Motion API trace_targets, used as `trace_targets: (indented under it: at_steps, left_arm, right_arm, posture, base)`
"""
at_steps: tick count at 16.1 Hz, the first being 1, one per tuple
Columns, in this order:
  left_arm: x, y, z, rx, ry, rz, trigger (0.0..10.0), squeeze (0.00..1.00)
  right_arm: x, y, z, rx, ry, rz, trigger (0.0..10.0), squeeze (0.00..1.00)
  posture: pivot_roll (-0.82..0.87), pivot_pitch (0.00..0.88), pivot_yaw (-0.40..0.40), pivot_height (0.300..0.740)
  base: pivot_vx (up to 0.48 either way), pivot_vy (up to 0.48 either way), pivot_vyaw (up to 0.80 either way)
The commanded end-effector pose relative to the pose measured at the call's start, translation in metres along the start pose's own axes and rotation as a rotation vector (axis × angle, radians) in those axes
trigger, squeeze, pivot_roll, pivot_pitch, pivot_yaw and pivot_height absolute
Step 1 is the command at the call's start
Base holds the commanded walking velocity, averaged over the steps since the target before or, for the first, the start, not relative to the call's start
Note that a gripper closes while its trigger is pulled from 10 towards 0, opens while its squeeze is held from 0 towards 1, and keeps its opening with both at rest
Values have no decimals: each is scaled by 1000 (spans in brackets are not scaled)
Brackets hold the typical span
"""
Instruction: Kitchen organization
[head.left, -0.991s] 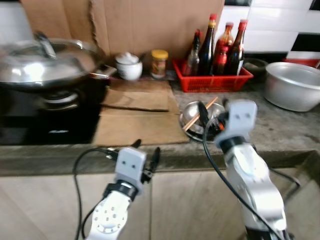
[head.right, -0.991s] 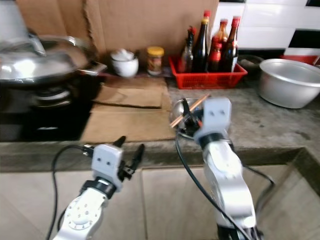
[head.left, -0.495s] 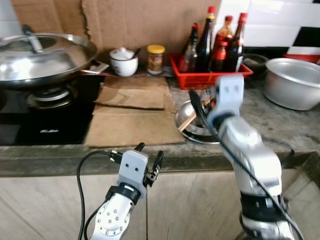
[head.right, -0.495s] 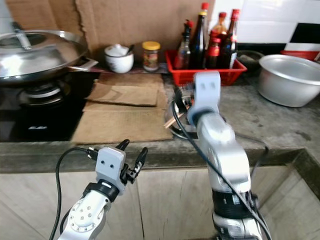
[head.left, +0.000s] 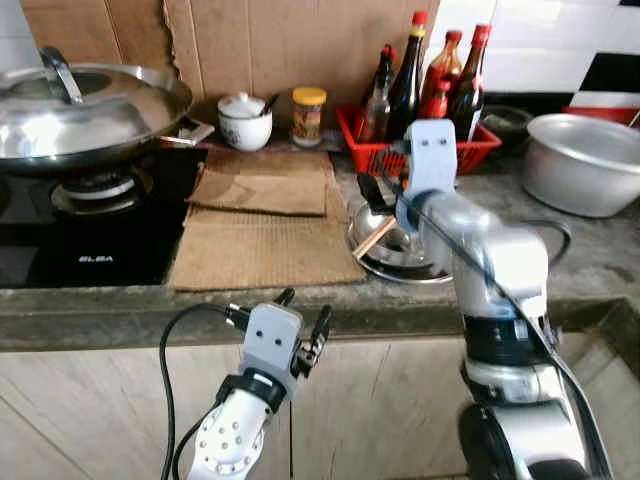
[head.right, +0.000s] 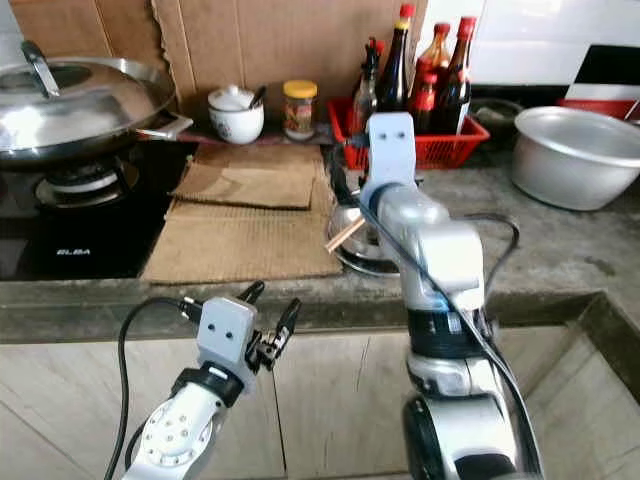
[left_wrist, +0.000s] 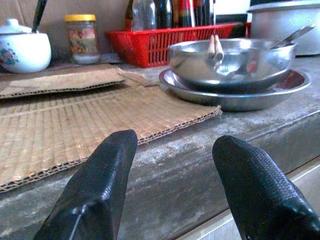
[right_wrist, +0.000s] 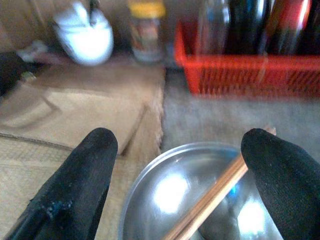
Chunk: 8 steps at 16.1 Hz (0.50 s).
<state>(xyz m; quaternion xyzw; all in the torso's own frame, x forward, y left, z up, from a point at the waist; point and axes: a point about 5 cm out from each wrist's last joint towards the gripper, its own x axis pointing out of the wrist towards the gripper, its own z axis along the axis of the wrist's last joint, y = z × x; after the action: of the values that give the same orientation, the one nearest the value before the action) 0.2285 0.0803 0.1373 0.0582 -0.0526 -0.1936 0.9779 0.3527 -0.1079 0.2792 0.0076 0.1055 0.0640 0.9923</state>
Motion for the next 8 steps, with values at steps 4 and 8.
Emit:
trace_targets:
  at_steps: [4,8]
  left_arm:
    - [-1,-2,-2,-3,8,3,10000,0]
    - [-1,-4,0,-6,1,6,10000,0]
  right_arm:
    - [6,-3,1,38,138,-54,10000,0]
    - [14,-2,-6,81,237,-95,10000,0]
  posture:
    - [82,0,-89,740]
    - [88,0,-96,740]
  base:
    - [0,0,0]
    - [0,0,0]
